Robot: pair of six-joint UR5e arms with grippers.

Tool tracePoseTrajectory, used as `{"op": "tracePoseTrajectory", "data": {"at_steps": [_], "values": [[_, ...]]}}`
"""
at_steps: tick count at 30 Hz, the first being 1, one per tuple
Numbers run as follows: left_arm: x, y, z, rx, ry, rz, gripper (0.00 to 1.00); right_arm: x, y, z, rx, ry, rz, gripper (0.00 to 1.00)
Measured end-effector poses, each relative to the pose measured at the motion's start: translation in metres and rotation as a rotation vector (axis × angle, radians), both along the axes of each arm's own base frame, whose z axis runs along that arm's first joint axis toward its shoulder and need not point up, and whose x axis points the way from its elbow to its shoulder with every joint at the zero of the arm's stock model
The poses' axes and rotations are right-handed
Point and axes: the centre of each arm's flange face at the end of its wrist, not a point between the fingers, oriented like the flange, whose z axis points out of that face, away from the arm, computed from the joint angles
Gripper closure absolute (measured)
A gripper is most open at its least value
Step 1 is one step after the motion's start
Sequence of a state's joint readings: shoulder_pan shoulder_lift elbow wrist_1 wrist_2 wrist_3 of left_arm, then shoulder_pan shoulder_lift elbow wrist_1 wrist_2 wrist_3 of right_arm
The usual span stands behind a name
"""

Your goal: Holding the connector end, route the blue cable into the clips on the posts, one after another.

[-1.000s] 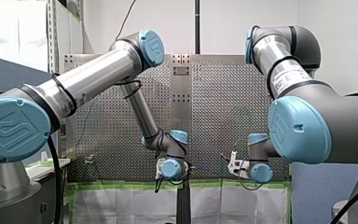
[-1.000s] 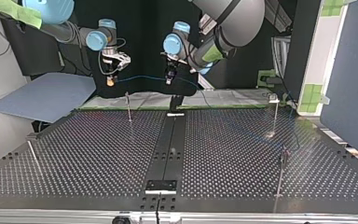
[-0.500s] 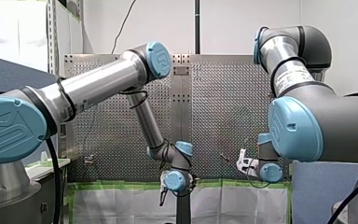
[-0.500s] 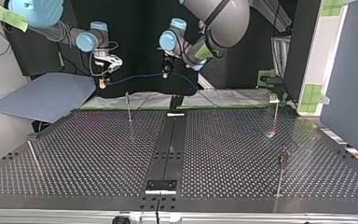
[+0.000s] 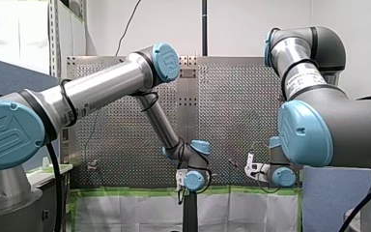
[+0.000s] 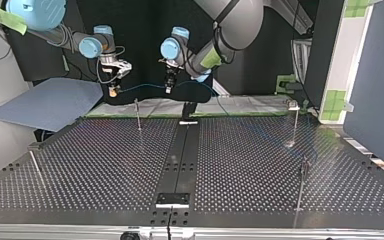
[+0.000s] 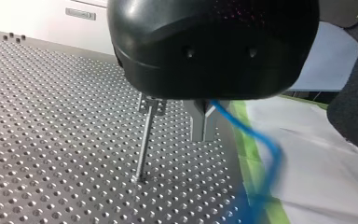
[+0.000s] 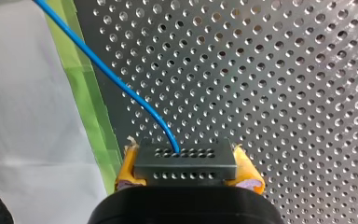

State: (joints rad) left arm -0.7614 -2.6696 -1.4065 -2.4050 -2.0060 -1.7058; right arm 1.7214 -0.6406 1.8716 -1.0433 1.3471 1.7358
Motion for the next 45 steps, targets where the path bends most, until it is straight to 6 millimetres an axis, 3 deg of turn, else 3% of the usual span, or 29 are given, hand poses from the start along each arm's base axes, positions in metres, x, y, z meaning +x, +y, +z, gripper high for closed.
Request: {"op": "tracePoseTrajectory", "data": {"at_steps": [4, 9, 22, 37, 45], "values": [[0.001, -0.009, 0.001, -0.002, -0.004, 0.000, 1.00, 0.000, -0.002, 0.001, 0.005, -0.005, 0.024, 1.00], [-0.003, -0.018, -0.015, 0.021, 0.020, -0.011, 1.00, -0.004, -0.005, 0.000, 0.021, -0.005, 0.026, 1.00], [-0.010, -0.047, -0.032, 0.020, 0.047, -0.040, 1.00, -0.015, -0.013, 0.002, 0.033, -0.014, -0.007, 1.00], [0.015, -0.083, 0.004, -0.081, -0.027, -0.005, 1.00, -0.016, -0.037, 0.011, 0.023, -0.025, -0.020, 1.00], [0.022, -0.084, 0.009, -0.097, -0.037, 0.003, 1.00, -0.017, -0.051, 0.018, -0.001, -0.036, -0.023, 1.00]]}}
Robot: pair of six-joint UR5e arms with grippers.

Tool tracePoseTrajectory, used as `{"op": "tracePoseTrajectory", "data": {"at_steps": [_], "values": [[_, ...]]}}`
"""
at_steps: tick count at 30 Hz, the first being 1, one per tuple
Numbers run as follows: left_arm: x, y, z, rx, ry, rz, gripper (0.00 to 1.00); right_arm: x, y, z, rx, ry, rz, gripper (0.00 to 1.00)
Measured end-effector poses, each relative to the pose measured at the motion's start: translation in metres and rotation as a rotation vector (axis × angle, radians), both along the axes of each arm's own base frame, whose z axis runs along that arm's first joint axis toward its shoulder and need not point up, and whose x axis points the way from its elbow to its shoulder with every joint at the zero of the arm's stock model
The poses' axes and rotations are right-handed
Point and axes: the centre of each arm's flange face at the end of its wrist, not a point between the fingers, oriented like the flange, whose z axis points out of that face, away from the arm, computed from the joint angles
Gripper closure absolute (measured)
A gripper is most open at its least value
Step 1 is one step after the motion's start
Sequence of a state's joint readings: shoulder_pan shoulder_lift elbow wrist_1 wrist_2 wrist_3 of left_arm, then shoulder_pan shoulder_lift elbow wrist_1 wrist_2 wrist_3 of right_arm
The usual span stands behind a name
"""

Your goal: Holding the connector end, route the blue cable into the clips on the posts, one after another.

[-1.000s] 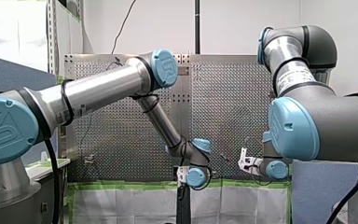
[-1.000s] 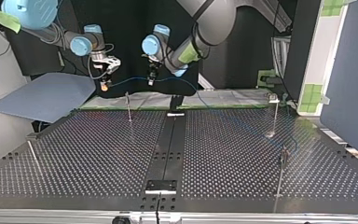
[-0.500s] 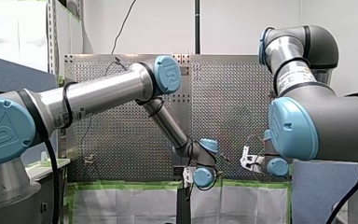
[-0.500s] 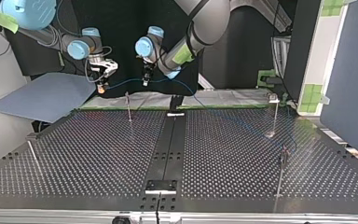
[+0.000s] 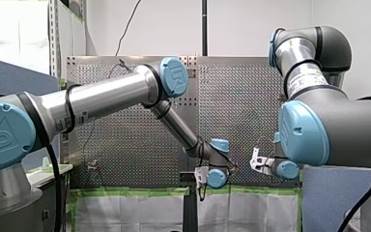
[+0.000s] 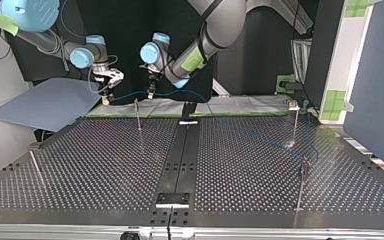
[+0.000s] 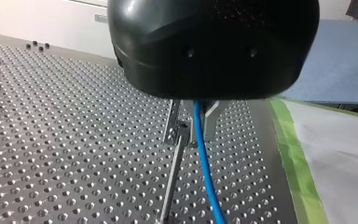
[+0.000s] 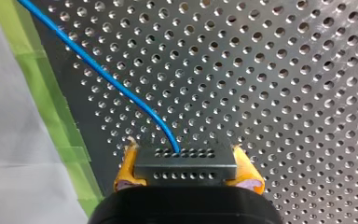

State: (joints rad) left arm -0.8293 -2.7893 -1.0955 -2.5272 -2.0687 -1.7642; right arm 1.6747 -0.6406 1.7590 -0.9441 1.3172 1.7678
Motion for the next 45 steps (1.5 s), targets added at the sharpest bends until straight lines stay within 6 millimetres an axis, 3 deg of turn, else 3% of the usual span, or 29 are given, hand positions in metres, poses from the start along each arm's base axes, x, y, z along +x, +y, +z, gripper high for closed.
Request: {"op": "tracePoseTrajectory", "data": {"at_steps": [12, 28, 36, 45], "values": [[0.005, 0.004, -0.001, 0.014, 0.000, 0.001, 1.00, -0.016, -0.013, 0.004, -0.005, -0.024, -0.036, 1.00], [0.008, 0.002, -0.001, 0.019, 0.001, -0.047, 1.00, -0.016, -0.028, 0.012, -0.020, -0.030, -0.034, 1.00], [0.010, -0.008, -0.005, 0.020, 0.001, -0.052, 1.00, -0.015, -0.031, 0.014, -0.015, -0.030, -0.034, 1.00], [0.018, -0.022, 0.007, -0.002, -0.018, -0.060, 1.00, -0.013, -0.033, 0.015, -0.018, -0.033, -0.031, 1.00]]}}
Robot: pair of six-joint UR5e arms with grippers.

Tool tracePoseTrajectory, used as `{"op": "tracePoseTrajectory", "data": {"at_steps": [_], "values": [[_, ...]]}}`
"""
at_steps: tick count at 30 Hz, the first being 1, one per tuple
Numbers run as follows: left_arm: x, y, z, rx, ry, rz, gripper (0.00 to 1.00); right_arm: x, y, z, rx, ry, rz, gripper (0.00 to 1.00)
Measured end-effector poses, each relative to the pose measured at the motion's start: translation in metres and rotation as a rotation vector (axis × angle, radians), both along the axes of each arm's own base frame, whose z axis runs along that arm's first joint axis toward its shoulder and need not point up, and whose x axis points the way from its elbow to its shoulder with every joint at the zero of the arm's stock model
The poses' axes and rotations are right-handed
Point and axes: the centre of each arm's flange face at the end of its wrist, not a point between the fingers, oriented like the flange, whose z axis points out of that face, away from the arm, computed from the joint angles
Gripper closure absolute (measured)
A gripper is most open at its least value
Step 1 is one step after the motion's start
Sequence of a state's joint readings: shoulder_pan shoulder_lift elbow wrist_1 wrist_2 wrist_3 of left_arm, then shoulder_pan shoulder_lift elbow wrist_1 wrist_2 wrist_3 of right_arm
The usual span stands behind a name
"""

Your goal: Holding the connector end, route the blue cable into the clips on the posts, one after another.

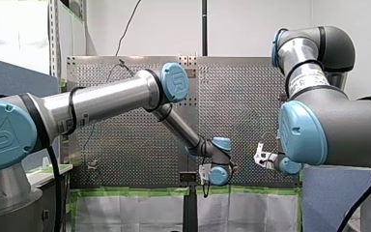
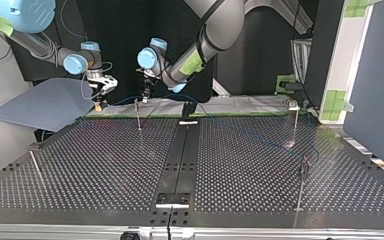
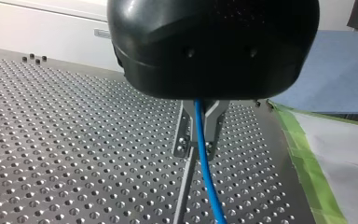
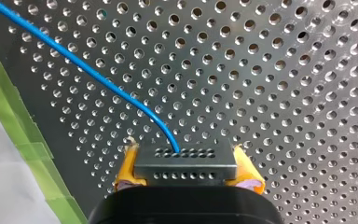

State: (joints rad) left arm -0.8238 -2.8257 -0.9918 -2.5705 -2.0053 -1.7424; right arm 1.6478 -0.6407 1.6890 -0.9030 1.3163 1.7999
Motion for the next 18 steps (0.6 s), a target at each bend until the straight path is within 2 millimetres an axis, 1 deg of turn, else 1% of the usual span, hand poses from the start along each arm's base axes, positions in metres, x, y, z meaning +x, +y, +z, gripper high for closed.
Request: {"op": "tracePoseTrajectory", "data": {"at_steps": [8, 18], "values": [[0.005, 0.004, 0.000, 0.006, 0.005, 0.011, 1.00, 0.001, -0.004, 0.003, -0.003, -0.017, -0.001, 1.00], [0.016, 0.012, 0.000, 0.005, 0.004, 0.031, 1.00, 0.001, -0.010, 0.006, -0.015, -0.023, -0.003, 1.00]]}}
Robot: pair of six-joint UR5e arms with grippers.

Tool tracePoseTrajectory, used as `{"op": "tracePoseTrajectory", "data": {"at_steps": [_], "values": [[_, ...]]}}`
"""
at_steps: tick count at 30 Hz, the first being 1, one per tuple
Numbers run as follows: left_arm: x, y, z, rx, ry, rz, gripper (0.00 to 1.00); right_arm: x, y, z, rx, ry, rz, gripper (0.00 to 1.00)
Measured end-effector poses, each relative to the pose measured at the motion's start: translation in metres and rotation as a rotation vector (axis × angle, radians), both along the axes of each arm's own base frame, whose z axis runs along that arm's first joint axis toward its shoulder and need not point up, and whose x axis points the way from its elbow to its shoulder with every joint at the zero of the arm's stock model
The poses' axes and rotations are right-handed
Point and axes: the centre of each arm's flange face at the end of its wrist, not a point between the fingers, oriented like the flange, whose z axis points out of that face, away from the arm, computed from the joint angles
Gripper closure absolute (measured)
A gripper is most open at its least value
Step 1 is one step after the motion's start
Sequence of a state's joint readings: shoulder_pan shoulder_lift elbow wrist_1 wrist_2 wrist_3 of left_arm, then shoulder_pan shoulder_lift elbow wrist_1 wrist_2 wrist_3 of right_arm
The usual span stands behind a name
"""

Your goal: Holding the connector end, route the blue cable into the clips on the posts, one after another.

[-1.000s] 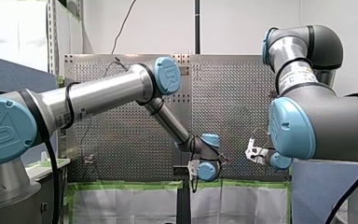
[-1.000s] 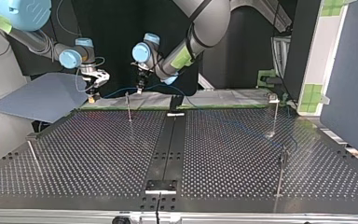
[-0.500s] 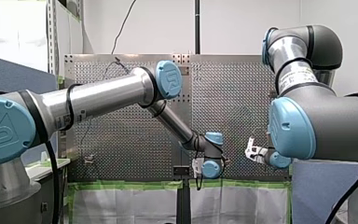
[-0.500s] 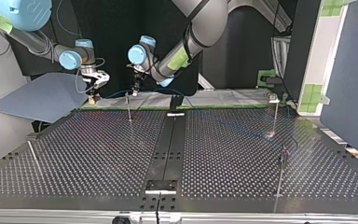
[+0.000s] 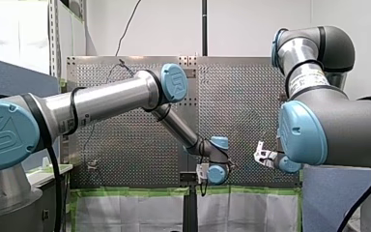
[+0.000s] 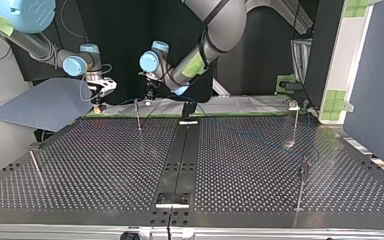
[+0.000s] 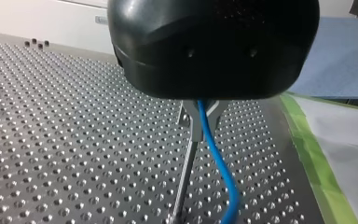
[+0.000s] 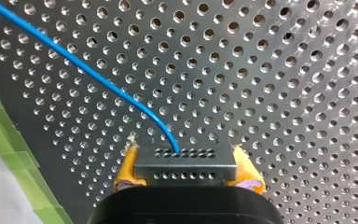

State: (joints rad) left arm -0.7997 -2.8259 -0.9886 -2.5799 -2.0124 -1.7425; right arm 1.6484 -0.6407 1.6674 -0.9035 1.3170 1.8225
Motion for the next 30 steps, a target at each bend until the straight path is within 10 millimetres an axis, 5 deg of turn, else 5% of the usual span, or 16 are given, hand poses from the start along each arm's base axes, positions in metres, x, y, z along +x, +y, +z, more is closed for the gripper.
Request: {"op": "tracePoseTrajectory", "data": {"at_steps": [13, 30], "values": [[0.012, 0.005, -0.024, -0.001, 0.027, -0.017, 1.00, 0.002, -0.005, 0.003, -0.011, -0.001, 0.002, 1.00], [0.032, 0.002, -0.013, -0.044, 0.008, -0.008, 1.00, -0.001, -0.009, 0.003, -0.021, -0.002, -0.011, 1.00]]}}
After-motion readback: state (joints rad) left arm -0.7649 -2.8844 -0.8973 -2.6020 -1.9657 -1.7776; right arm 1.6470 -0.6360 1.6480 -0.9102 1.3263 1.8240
